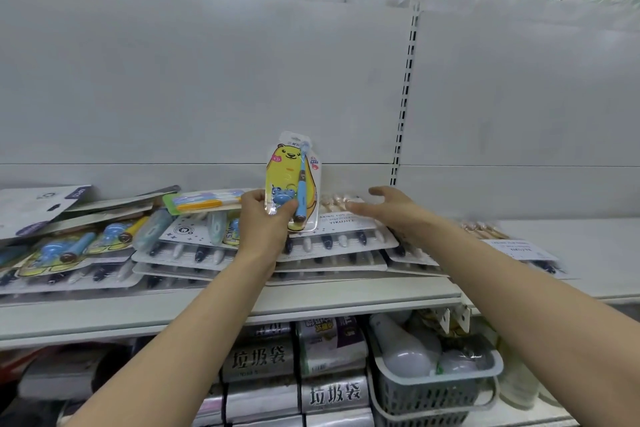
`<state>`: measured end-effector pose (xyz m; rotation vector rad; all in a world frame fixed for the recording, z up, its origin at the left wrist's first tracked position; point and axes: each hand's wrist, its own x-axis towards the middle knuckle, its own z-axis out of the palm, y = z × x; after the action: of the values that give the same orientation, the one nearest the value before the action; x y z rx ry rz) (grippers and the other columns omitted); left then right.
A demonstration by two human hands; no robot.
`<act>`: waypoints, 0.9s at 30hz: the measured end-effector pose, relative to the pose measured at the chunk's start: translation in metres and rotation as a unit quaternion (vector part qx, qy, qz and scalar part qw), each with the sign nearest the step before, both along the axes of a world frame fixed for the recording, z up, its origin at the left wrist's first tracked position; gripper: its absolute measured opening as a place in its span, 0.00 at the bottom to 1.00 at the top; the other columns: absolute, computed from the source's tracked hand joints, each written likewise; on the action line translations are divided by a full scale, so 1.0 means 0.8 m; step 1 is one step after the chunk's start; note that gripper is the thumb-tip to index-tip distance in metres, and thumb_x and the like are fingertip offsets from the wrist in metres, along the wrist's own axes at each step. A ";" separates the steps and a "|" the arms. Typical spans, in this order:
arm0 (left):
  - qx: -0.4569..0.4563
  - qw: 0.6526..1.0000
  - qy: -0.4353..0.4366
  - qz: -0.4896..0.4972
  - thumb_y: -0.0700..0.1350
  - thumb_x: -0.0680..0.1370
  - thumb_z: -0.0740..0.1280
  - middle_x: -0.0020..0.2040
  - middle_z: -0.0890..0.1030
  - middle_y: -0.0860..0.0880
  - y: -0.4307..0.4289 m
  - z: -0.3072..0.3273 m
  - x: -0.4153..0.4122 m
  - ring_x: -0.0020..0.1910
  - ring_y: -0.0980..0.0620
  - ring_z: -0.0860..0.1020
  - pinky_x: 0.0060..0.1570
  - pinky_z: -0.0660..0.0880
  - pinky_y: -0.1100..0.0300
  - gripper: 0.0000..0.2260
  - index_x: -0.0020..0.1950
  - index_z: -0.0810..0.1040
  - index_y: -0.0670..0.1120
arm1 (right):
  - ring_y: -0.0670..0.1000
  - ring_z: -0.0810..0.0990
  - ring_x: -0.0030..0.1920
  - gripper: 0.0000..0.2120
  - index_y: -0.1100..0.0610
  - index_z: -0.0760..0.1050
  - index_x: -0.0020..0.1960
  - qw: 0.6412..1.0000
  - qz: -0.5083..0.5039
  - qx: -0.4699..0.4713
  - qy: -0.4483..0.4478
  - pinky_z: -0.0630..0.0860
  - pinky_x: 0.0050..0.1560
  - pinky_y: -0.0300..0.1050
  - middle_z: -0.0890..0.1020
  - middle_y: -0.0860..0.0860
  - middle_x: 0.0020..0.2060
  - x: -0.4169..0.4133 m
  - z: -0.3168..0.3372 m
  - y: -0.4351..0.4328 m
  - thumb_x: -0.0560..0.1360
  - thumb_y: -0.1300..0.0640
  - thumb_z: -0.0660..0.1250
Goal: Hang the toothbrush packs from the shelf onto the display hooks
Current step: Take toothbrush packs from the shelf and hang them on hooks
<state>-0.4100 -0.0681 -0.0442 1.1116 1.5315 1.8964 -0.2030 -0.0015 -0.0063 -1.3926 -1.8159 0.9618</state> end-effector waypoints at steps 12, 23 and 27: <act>0.053 0.994 -0.079 -0.061 0.39 0.76 0.73 0.58 0.82 0.49 0.004 -0.002 -0.009 0.56 0.50 0.82 0.59 0.79 0.48 0.21 0.65 0.69 0.49 | 0.57 0.77 0.43 0.04 0.67 0.74 0.48 0.951 -0.053 -0.218 0.211 0.84 0.32 0.48 0.85 0.61 0.41 -0.016 0.034 -0.016 0.76 0.68 0.69; 0.076 0.987 -0.097 -0.105 0.36 0.75 0.72 0.55 0.81 0.47 -0.035 0.024 0.038 0.54 0.47 0.81 0.54 0.79 0.50 0.15 0.57 0.72 0.50 | 0.59 0.82 0.57 0.45 0.60 0.79 0.58 0.946 -0.111 -0.166 0.253 0.75 0.63 0.64 0.82 0.54 0.60 0.069 0.033 -0.001 0.40 0.63 0.85; 0.086 0.981 -0.123 -0.123 0.37 0.74 0.72 0.52 0.81 0.47 -0.063 0.032 0.064 0.43 0.50 0.77 0.39 0.73 0.57 0.14 0.53 0.73 0.51 | 0.59 0.86 0.46 0.08 0.64 0.79 0.51 0.943 -0.138 -0.122 0.277 0.80 0.58 0.60 0.87 0.58 0.44 0.077 0.065 -0.095 0.73 0.68 0.71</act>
<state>-0.3586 -0.1181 -0.0189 1.0383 1.0618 1.9380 -0.1410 -0.0779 0.0459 -1.3015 -1.0846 1.2973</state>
